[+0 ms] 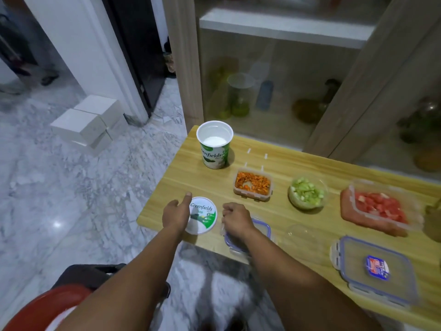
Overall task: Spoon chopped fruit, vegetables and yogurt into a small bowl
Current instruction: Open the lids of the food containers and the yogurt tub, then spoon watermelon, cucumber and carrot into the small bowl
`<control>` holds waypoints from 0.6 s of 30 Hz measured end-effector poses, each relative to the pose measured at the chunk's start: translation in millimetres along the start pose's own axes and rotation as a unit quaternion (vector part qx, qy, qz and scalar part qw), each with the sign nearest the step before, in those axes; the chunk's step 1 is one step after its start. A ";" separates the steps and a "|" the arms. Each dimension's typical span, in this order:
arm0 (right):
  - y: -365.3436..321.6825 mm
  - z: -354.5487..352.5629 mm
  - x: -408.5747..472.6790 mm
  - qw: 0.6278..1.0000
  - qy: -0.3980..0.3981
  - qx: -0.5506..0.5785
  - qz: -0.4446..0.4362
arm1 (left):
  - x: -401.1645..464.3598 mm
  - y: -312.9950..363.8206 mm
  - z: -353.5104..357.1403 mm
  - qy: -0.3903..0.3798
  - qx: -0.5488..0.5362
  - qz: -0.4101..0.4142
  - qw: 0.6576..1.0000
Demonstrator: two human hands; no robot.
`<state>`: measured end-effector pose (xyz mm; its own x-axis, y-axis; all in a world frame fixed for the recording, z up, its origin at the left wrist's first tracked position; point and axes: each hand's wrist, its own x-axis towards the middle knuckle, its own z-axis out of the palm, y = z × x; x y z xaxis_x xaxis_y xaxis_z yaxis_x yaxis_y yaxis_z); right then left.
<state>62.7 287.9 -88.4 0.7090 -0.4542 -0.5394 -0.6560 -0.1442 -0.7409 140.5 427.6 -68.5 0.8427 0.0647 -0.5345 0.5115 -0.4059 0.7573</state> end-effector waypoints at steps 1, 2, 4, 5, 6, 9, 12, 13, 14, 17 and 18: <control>-0.8 -5.9 -7.0 1.000 0.014 0.004 0.004 | -2.1 0.0 0.4 -0.001 0.001 0.009 1.000; 0.2 -9.5 -9.6 1.000 0.028 0.007 0.009 | -4.7 0.8 0.1 0.001 0.000 0.016 1.000; 4.8 -20.9 -18.6 0.997 0.064 0.028 0.021 | -13.4 4.7 4.3 -0.015 0.003 0.030 0.999; 7.1 -26.7 -23.5 0.996 0.079 0.034 0.027 | -17.0 6.2 7.6 -0.029 0.007 0.035 0.999; 10.2 -33.3 -27.4 0.995 0.091 0.036 0.030 | -22.8 8.4 11.8 -0.043 0.012 0.038 0.998; 20.4 -57.2 -40.1 0.990 0.122 0.047 0.044 | -40.4 16.7 26.4 -0.074 0.024 0.063 0.995; 39.3 -89.2 -57.8 0.982 0.171 0.066 0.052 | -66.0 25.1 50.3 -0.122 0.066 0.087 0.987; 46.5 -102.0 -65.9 0.977 0.189 0.075 0.060 | -76.7 27.5 61.0 -0.142 0.078 0.098 0.982; 53.2 -112.5 -71.4 0.974 0.201 0.085 0.067 | -85.6 29.8 69.9 -0.160 0.082 0.104 0.978; 75.1 -146.9 -86.6 0.963 0.227 0.114 0.088 | -111.0 33.7 101.8 -0.209 0.067 0.129 0.967; 83.5 -157.0 -88.1 0.961 0.234 0.121 0.090 | -118.5 35.6 111.9 -0.223 0.065 0.132 0.964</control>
<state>-95.2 177.9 -39.9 0.3590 -0.8058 -0.4710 -0.6384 0.1561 -0.7537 40.1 303.5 -20.2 0.7697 -0.4427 -0.4600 0.2392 -0.4679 0.8508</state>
